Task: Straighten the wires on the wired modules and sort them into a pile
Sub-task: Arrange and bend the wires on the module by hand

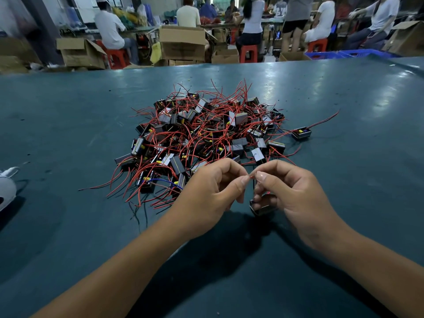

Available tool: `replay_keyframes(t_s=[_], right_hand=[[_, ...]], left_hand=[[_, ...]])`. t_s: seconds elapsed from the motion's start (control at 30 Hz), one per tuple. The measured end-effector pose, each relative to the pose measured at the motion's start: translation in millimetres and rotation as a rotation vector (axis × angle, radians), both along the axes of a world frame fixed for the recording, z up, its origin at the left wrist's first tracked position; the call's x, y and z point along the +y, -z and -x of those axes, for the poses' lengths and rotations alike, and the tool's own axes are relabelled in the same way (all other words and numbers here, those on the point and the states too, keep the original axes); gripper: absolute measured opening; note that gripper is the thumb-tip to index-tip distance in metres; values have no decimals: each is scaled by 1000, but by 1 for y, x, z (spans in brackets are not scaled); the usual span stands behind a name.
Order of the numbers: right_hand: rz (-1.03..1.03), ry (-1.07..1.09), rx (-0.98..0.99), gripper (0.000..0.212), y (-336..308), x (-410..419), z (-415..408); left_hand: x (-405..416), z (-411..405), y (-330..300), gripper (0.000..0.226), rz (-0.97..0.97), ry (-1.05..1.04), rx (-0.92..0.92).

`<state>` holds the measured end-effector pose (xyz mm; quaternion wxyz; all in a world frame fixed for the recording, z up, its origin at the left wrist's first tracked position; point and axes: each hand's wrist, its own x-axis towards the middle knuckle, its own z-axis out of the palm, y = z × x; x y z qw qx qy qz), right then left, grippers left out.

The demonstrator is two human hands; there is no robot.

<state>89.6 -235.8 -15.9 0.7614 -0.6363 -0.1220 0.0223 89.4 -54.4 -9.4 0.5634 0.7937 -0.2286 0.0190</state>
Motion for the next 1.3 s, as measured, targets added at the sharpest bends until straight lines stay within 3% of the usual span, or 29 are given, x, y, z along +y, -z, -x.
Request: replay_keyframes(t_s=[0.73,0.97,1.13,1.3], right_hand=[[51,11,72,35,1,0,-3],[-75,-49,40,9,1,-6,-6],[37,-119,-41,19,5,-6,-5],[134,-17,-68,12,8,-2,-6]], left_hand=[[1,6,-2,6,-207,-31,-148],[4,1,-3,10,22,-7,3],[6,-2,-4,10,107,-22,42],[7,-1,-4,9,120,-10,57]])
